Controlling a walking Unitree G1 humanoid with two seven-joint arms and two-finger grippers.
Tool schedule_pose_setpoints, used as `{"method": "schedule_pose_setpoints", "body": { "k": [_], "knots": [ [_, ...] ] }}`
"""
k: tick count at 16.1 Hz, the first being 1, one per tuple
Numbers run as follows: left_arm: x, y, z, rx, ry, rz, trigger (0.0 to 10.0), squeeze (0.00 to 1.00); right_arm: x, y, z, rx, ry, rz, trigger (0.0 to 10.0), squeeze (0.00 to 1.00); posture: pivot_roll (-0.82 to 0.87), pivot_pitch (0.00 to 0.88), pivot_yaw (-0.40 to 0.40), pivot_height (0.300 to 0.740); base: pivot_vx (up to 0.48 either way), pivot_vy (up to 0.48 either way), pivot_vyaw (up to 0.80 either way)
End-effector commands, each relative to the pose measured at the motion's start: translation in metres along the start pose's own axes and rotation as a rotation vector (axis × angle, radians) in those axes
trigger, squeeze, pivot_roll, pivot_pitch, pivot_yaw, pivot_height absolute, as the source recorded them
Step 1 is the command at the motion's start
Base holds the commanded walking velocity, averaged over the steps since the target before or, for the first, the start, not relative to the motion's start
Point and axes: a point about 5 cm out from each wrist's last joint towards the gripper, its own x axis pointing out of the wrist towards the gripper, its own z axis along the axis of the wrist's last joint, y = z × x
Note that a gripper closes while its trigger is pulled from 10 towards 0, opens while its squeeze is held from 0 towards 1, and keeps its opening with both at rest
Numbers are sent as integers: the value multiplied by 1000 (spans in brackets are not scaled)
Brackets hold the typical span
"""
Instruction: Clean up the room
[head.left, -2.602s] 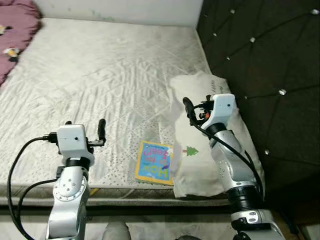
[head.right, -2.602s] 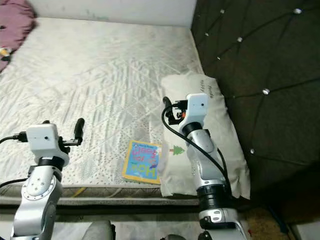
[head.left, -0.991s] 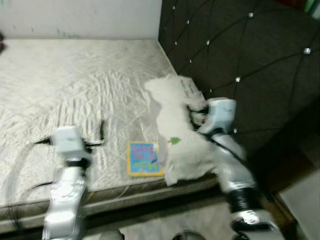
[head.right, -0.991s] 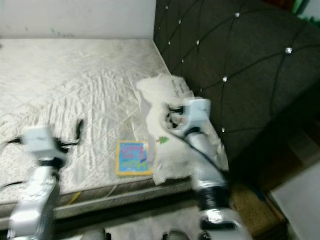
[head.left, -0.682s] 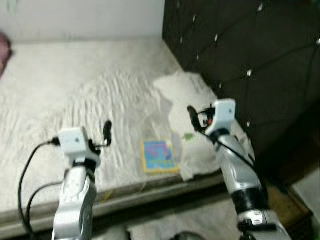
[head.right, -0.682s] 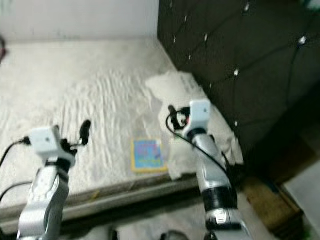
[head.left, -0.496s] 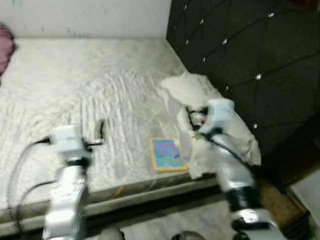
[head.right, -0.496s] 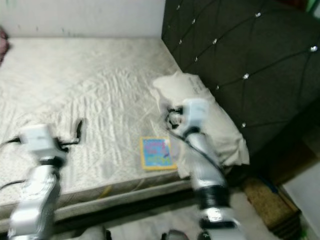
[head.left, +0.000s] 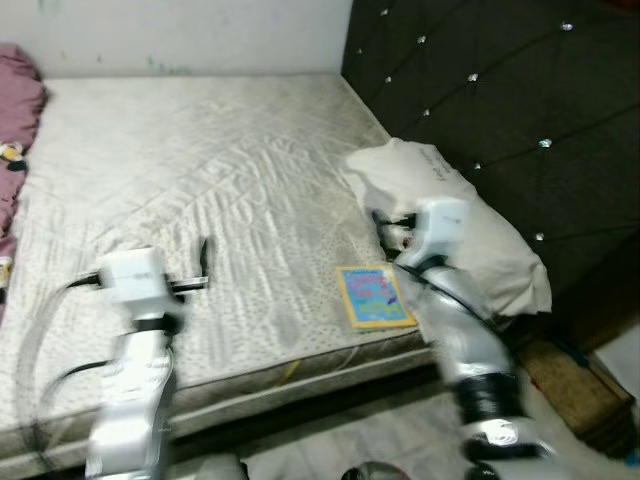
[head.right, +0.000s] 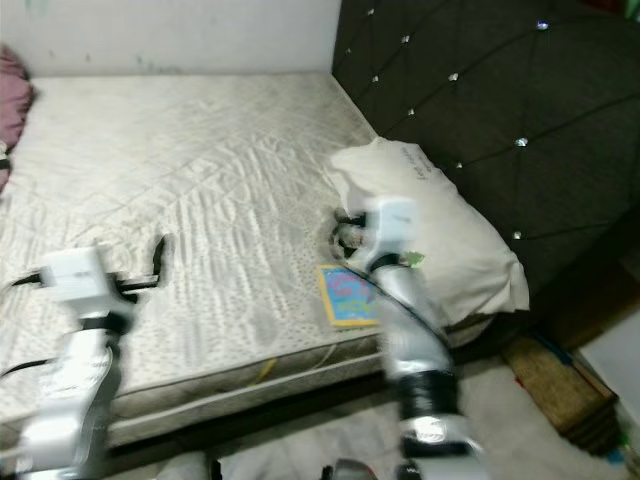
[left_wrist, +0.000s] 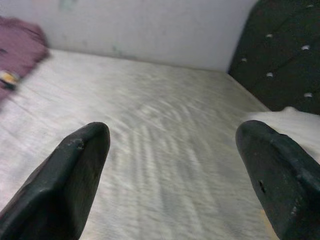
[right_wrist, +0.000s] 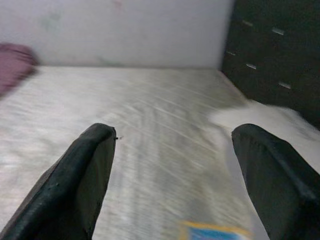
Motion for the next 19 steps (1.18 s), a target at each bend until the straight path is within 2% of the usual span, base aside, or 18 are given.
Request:
{"method": "schedule_pose_setpoints", "body": {
  "k": [1,19],
  "knots": [
    [1,-10,1,-14,-4,-33,10000,0,-3,-14,2,-15,0,-44,10000,0,14,0,-74,740,0,480,0],
    [1,-11,2,-7,-9,-32,10000,0,0,-11,1,-38,-1,-5,10000,0,26,0,-85,740,0,480,0]
  ]
}}
